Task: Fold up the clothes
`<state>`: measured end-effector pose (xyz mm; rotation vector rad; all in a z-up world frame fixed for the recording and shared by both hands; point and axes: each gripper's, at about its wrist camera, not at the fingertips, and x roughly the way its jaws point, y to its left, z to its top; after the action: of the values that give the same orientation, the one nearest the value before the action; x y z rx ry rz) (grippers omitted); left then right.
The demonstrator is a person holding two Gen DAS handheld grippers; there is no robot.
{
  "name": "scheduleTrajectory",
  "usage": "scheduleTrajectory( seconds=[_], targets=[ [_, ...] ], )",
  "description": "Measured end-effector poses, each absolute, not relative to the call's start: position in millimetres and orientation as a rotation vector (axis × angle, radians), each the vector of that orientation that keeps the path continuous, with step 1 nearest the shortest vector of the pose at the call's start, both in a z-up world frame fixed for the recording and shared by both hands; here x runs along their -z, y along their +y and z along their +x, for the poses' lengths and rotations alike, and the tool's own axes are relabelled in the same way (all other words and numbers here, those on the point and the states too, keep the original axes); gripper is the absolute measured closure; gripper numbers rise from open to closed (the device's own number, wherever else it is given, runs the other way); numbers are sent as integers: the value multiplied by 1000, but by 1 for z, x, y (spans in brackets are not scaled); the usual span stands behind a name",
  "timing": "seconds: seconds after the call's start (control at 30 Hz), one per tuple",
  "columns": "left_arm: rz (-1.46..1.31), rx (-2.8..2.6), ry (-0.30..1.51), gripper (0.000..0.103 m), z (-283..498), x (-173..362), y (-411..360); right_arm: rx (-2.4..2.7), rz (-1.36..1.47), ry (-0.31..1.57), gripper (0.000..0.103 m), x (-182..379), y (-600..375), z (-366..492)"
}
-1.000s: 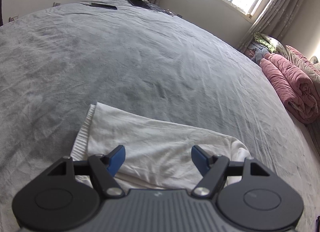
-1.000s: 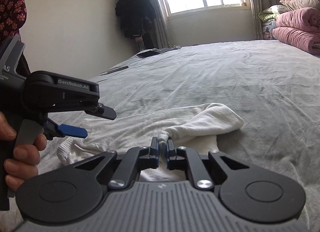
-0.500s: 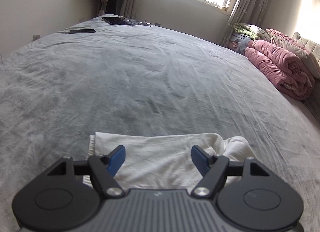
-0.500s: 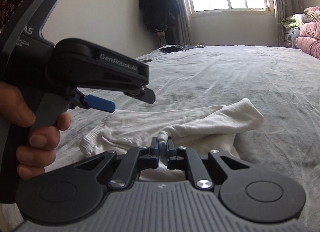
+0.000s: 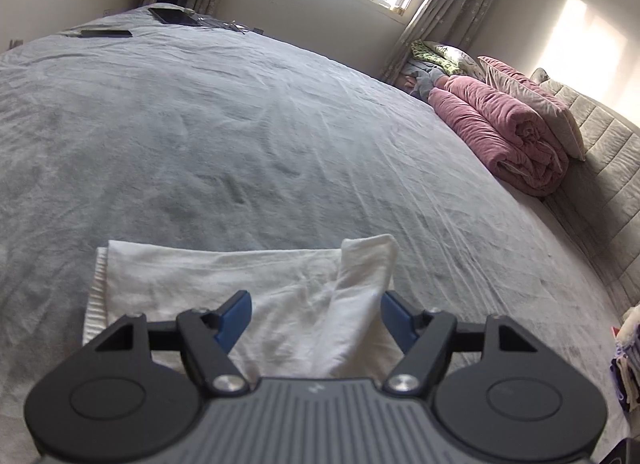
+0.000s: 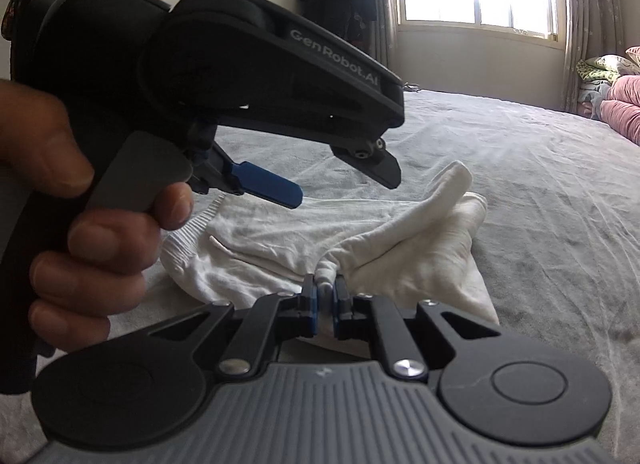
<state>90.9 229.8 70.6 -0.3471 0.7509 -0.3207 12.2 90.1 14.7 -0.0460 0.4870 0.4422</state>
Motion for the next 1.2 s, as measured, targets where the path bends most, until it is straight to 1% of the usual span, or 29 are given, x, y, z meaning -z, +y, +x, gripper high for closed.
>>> scheduleTrajectory(
  seconds=[0.07,0.23,0.3,0.47,0.57,0.67,0.83,0.87,0.93,1.0,1.03,1.1,1.2],
  targets=[
    [-382,335,769,31,94,-65,232,-442,-95,472,93,-13,94,8],
    [-368,344,785,32,96,-61,233,-475,-458,436,93,-8,124,-1],
    [-380,347,792,32,97,-59,236,-481,-517,413,93,-7,127,-2],
    [-395,368,812,32,101,-54,233,-476,-386,418,93,-13,112,4],
    [-429,370,821,37,102,-53,234,-461,-324,395,93,-18,103,5],
    [-460,376,821,38,103,-54,236,-447,-270,364,93,-26,96,5],
    [-501,398,827,49,106,-54,234,-436,-236,317,93,-38,92,3],
    [-513,396,831,54,107,-53,235,-436,-240,310,93,-39,92,2],
    [-529,391,837,59,110,-50,237,-442,-238,306,93,-40,91,3],
    [-535,377,841,69,111,-47,239,-451,-240,305,93,-41,90,4],
    [-538,368,842,72,112,-46,240,-454,-245,303,93,-41,90,4],
    [-539,349,839,85,113,-44,242,-461,-251,301,93,-42,90,3],
    [-531,325,801,97,110,-47,244,-465,-253,300,93,-44,92,3]
  ],
)
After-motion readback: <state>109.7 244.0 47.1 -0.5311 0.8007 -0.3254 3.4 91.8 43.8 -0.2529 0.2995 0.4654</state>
